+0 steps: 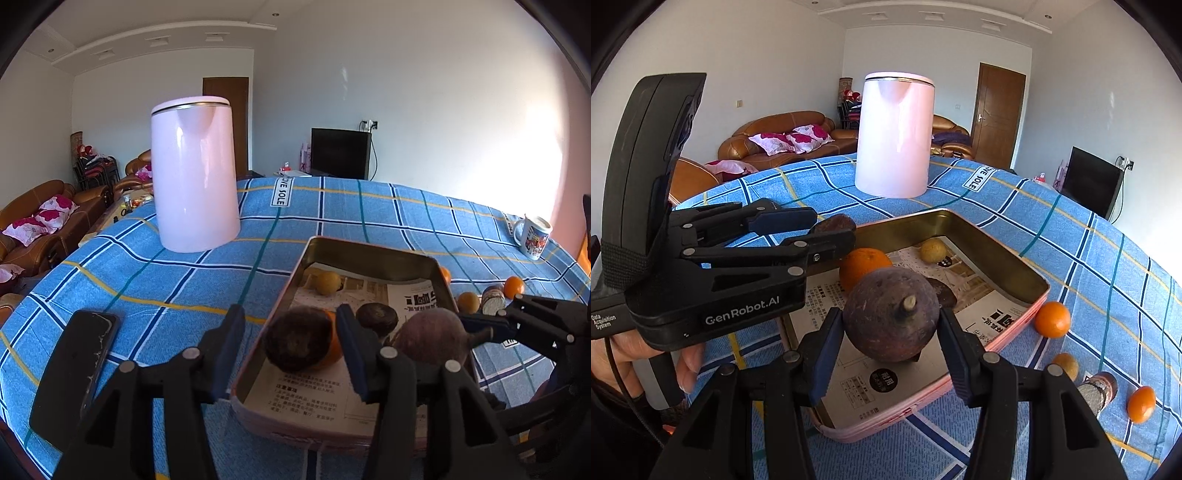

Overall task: Organize fruits
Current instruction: 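Carry the passion fruit and mangosteen into the tin box and open both tools, then grasp an orange with the right tool while the left tool grasps a small snack can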

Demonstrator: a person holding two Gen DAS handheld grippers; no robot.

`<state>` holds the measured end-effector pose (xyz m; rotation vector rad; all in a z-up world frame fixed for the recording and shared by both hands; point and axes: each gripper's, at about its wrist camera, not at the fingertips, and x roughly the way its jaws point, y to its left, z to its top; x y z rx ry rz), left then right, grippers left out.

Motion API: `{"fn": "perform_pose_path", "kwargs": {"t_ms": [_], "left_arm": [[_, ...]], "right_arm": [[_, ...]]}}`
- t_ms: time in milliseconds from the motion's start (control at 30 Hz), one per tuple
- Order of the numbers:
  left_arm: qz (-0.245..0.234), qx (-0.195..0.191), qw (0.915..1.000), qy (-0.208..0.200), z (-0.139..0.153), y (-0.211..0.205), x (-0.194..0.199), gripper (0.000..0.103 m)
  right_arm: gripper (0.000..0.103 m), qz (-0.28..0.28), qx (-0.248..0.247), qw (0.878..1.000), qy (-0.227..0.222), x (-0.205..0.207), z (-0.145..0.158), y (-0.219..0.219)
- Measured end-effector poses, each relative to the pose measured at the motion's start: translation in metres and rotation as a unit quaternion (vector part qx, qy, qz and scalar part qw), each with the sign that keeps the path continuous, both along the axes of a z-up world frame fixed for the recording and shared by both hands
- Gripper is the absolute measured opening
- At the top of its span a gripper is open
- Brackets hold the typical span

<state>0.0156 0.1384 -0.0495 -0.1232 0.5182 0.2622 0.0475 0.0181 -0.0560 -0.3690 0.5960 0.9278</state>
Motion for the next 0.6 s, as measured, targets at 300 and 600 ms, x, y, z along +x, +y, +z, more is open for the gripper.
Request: {"fn": "perform_pose_path", "kwargs": {"t_ms": [300, 600], "left_arm": [[-0.02, 0.015, 0.9994, -0.023, 0.02, -0.029, 0.001, 0.085], [-0.106, 0.032, 0.9936, -0.021, 0.036, -0.104, 0.034, 0.085]], "right_arm": [[0.07, -0.04, 0.053, 0.998, -0.006, 0.001, 0.022, -0.059], [0.07, -0.232, 0.039, 0.972, -0.013, 0.061, 0.028, -0.172]]}}
